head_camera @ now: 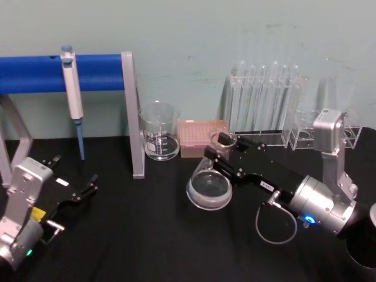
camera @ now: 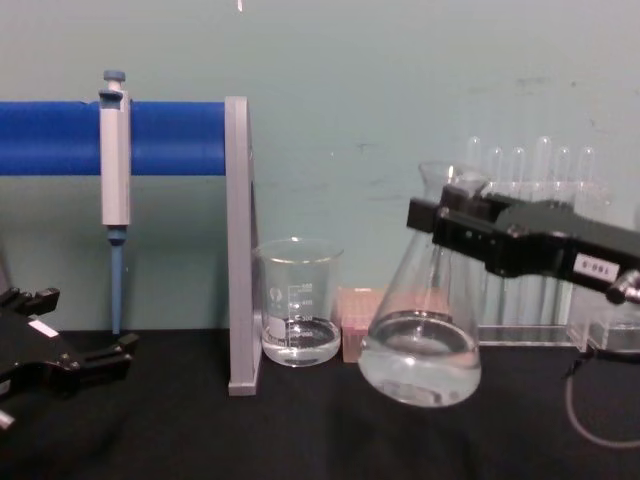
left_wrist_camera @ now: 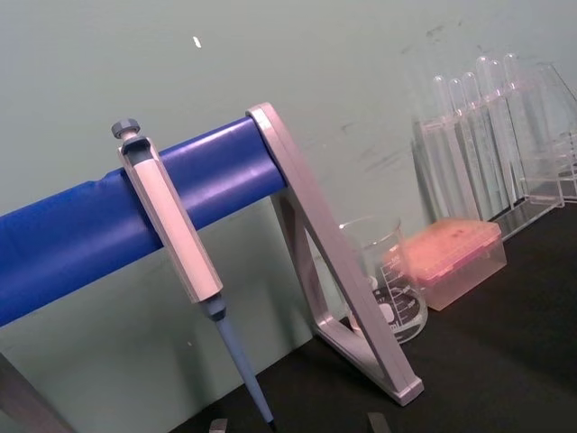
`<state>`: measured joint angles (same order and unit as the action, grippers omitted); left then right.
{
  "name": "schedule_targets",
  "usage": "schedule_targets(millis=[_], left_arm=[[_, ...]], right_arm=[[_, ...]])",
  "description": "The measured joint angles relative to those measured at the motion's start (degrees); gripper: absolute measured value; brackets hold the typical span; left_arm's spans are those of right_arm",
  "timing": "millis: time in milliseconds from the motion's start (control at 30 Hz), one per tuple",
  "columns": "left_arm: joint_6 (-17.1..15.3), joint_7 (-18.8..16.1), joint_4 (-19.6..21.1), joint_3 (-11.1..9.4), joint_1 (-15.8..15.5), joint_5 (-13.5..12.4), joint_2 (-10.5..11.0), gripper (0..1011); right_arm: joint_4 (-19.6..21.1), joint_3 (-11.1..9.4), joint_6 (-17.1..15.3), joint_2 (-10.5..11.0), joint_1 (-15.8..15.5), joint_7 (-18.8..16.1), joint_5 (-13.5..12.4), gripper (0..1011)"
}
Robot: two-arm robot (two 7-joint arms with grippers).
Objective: Grasp the erlenmeyer flask with one hand, shake it three times, then place it back.
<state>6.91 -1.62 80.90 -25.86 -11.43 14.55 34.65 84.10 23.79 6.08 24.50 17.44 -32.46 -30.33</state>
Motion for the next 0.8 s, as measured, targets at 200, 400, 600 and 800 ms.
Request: schedule_targets(millis=[200,400,600,800], left_arm=[[0.00,0.00,0.00,0.00,0.00,0.00,0.00,1001],[0.00,0.00,0.00,0.00,0.00,0.00,0.00,1001],[0.00,0.00,0.00,0.00,0.00,0.00,0.00,1001],[0.00,0.00,0.00,0.00,0.00,0.00,0.00,1001]], right_arm=[[2.54,-0.60,-1.22,0.53,-1.35,1.52,-0.25,449],[3.91,-0.95,-1.89,0.87,-2.46,2.89,0.02,449],[4.32,-1.12,-2.01,0.97,-2.85,3.34,0.45,449],[4.44,-0.85,-2.12,0.87,-2.87,3.22,1.03,449]])
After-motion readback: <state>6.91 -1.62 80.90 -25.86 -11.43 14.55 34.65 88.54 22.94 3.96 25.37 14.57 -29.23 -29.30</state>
